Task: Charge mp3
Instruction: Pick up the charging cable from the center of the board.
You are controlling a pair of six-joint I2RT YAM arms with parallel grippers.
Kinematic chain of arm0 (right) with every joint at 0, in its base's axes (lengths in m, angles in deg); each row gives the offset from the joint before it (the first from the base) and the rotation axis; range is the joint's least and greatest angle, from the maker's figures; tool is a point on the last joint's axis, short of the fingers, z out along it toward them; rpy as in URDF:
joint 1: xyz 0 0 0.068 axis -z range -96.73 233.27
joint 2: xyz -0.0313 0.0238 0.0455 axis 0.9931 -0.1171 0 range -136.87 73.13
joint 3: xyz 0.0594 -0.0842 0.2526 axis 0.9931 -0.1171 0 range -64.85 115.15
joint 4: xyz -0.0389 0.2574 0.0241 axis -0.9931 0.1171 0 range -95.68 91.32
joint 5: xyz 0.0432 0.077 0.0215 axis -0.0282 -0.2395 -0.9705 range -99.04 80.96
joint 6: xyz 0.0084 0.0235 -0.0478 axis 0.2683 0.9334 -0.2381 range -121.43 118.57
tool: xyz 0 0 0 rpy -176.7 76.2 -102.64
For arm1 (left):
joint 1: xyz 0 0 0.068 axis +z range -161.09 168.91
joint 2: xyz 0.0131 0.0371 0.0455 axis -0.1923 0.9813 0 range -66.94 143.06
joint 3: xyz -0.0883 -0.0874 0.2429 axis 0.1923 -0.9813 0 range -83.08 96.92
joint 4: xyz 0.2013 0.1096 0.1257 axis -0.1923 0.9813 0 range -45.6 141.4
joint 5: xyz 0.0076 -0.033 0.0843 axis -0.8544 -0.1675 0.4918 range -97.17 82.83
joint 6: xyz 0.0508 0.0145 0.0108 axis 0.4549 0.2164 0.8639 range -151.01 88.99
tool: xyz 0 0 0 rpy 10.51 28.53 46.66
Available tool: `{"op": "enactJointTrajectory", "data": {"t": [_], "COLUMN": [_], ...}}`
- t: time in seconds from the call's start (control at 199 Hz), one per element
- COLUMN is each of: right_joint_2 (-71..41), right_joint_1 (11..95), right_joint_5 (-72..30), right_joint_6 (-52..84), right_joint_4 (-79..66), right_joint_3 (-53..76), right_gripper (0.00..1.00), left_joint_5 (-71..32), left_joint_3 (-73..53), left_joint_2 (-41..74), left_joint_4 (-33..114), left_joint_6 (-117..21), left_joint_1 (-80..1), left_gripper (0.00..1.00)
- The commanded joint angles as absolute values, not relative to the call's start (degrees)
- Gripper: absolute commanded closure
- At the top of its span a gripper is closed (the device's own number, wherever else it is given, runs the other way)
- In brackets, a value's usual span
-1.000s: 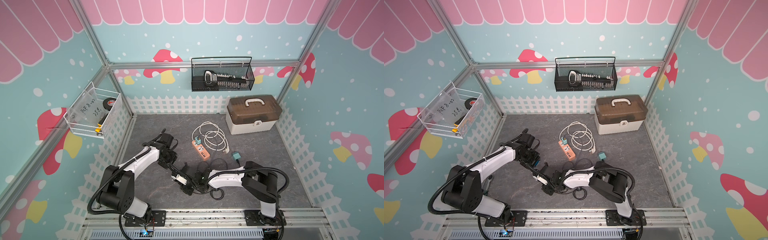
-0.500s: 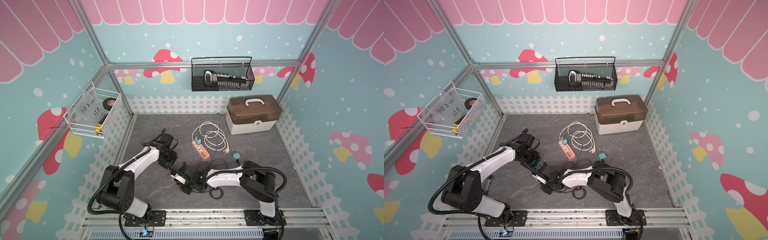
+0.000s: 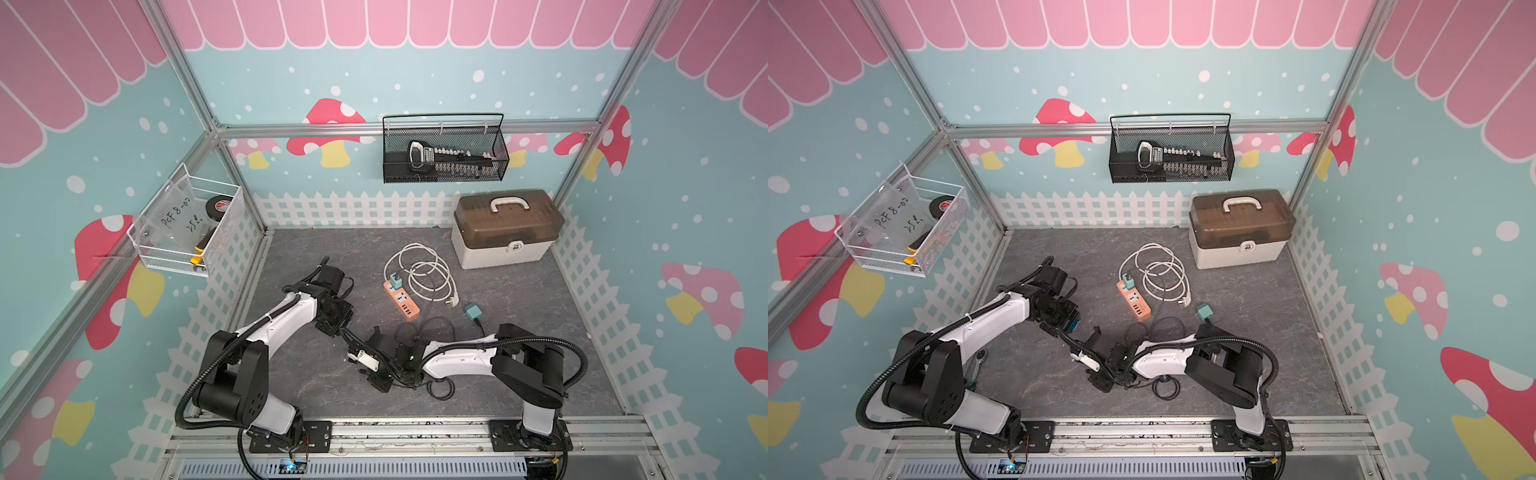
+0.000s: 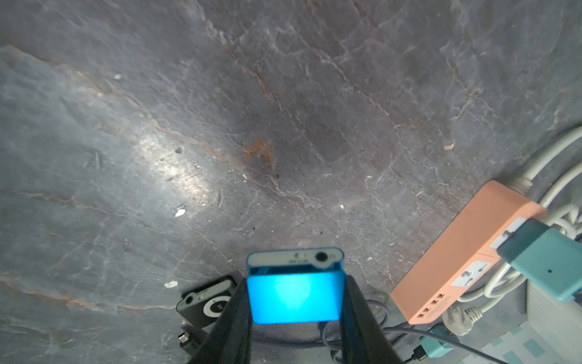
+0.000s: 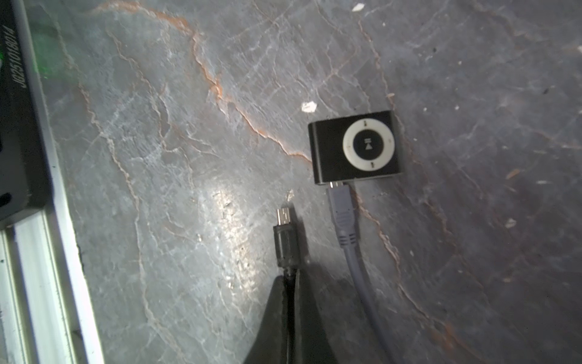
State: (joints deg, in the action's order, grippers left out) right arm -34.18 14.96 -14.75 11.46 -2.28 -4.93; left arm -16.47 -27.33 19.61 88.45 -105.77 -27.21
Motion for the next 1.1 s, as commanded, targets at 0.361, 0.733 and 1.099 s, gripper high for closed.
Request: {"op": "enactJointTrajectory", "data": {"t": [0.361, 0.733, 1.099], "right_joint_2": [-37.91, -39.39, -39.89], "right_joint_1": [14.72, 14.72, 14.72], "right_joint_5": [-18.08, -18.38, -18.89], "right_joint_6": [9.45, 10.36, 10.20], "right_joint_4": [1.35, 0.99, 1.64], "right_joint_3": [-1.20, -0.52, -0.07], "right_gripper": [0.67, 0.68, 0.76], "left_joint_5": [-16.80, -17.02, -17.28], "left_joint_3": [-27.97, -28.47, -29.01], "left_joint_2": [18.98, 18.85, 18.19], "left_joint_4": [88.14, 87.65, 87.64], "left_joint_6": [-105.20, -105.41, -105.22], "left_joint_1": [-26.73, -26.54, -25.99], "left_gripper": [1.00, 1.00, 1.00]}}
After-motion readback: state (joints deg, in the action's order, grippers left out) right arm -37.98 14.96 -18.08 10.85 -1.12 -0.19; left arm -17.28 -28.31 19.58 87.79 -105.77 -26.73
